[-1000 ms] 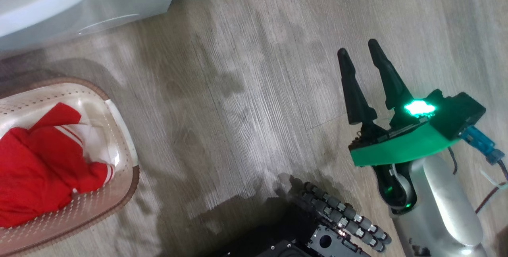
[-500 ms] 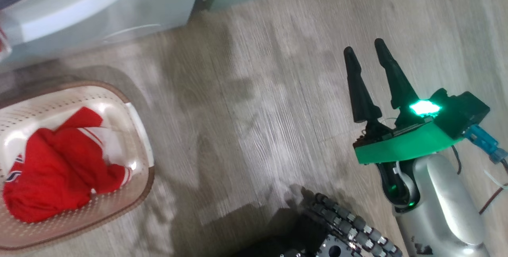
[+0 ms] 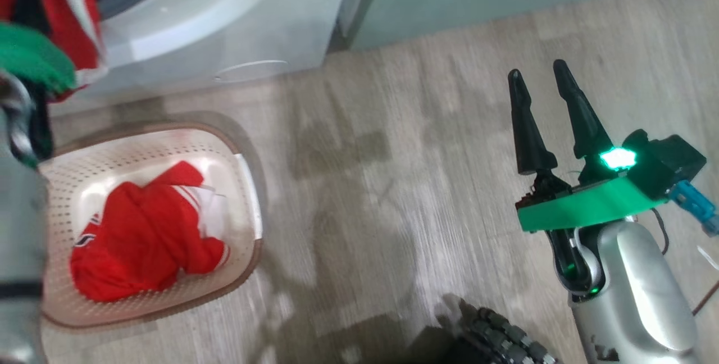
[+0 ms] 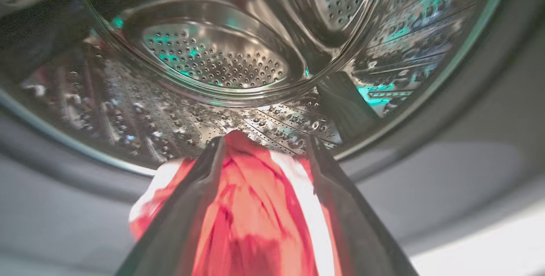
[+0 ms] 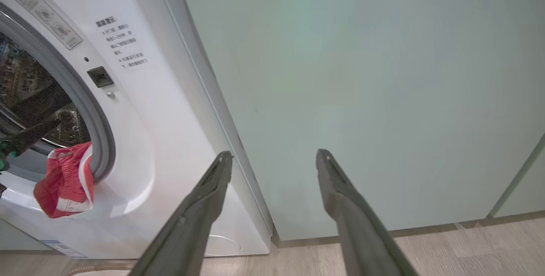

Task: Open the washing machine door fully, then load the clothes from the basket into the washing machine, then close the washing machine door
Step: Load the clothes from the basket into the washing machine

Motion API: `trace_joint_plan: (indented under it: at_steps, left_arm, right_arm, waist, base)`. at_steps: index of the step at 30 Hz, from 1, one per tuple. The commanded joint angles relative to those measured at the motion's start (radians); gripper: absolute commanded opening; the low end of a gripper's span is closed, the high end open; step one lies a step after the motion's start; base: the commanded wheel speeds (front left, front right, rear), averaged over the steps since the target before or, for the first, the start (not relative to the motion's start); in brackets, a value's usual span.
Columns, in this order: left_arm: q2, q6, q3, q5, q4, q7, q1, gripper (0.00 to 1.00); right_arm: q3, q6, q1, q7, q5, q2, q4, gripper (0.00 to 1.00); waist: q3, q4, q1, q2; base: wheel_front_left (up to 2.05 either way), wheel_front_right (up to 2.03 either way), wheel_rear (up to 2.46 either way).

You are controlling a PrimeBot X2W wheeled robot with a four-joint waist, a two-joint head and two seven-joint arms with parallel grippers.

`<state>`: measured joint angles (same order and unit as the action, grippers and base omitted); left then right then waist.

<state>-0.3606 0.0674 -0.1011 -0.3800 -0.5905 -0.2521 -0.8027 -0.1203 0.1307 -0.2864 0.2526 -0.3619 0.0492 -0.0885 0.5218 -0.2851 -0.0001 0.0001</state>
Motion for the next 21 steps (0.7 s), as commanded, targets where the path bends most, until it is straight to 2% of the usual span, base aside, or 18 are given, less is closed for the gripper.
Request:
trace_joint_plan:
  at_steps: [1, 6, 10, 14, 21]
  left_arm:
    - [-0.035, 0.013, 0.037, -0.004, 0.065, -0.009, 0.018, 1.0]
    - [0.003, 0.066, 0.058, -0.012, 0.302, -0.009, 0.215, 1.0]
    - [0.027, 0.101, 0.059, -0.009, 0.44, -0.009, 0.353, 1.0]
    - [0.048, 0.136, 0.053, -0.003, 0.538, -0.003, 0.471, 1.0]
    - [0.076, 0.169, 0.025, 0.003, 0.642, 0.014, 0.613, 1.0]
  right_arm:
    - [-0.011, 0.0, 0.025, 0.009, 0.01, 0.001, 0.022, 1.0]
    - [0.006, 0.0, 0.026, 0.009, 0.033, 0.001, 0.011, 1.0]
    - [0.012, 0.0, 0.021, 0.009, 0.048, 0.001, -0.006, 1.0]
    - [0.02, 0.0, 0.023, 0.009, 0.065, 0.001, -0.026, 1.0]
    - [0.035, 0.0, 0.037, 0.009, 0.089, 0.001, -0.064, 1.0]
  waist:
    - [-0.026, 0.026, 0.0001, -0.0001]
    - [-0.054, 0.065, 0.0001, -0.0001]
    - [-0.079, 0.086, 0.0001, -0.0001]
    - [-0.102, 0.106, 0.0001, -0.0001]
    - [-0.146, 0.138, 0.0001, -0.0001]
  base:
    - [0.0, 0.0, 0.0]
    - [0.0, 0.0, 0.0]
    - [0.0, 0.0, 0.0]
    - [0.0, 0.0, 0.0]
    - [0.0, 0.0, 0.0]
